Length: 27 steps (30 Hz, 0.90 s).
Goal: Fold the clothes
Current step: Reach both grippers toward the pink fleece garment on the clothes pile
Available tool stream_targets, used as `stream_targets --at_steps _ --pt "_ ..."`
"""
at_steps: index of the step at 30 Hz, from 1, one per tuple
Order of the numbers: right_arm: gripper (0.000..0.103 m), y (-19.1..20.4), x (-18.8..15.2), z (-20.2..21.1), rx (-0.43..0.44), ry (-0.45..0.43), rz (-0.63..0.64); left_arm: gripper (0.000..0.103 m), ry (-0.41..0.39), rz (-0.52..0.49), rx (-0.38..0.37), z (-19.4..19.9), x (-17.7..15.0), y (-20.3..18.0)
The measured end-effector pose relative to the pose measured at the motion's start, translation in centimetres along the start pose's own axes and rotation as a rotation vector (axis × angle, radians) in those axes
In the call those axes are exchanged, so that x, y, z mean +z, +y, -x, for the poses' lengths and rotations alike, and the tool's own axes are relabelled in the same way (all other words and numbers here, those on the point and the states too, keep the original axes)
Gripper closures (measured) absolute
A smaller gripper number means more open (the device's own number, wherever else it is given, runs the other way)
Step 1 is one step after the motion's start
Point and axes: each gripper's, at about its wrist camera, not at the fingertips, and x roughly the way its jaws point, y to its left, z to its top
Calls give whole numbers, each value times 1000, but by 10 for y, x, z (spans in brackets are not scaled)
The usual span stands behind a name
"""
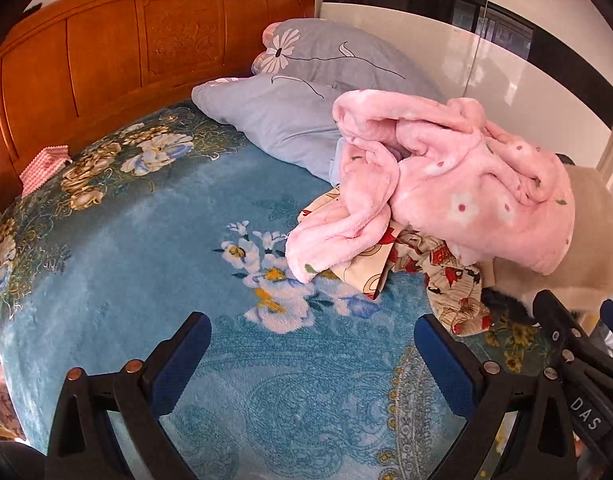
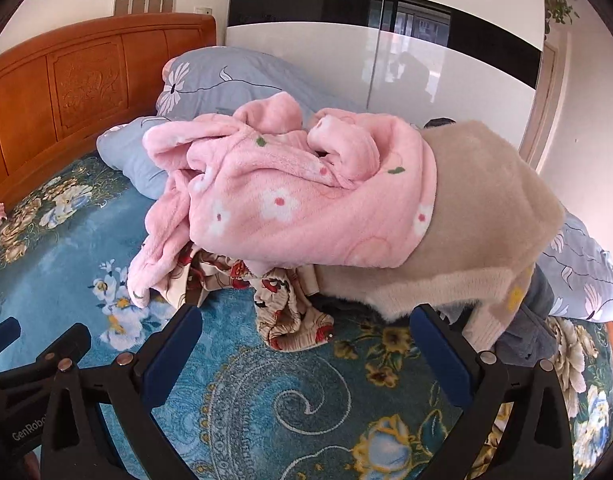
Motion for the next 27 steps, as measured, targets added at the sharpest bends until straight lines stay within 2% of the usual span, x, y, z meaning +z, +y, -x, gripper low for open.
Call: stream_targets --at_steps 1,4,6,9,16,27 --pt "0 2 0 0 -13 -4 5 0 24 1 -4 -4 3 -5" --pt "0 6 1 2 -54 -15 19 0 -13 38 -94 3 7 11" --pt "0 9 1 3 -81 -22 28 0 -24 20 -99 7 12 13" --pt "0 13 2 3 -116 -28 39 0 -87 -18 -57 16 5 6" --pt "0 8 4 -9 -51 26 -2 0 -73 -2 -67 7 6 14" --pt "0 10 6 -20 -47 48 16 0 -31 13 -78 -4 8 11"
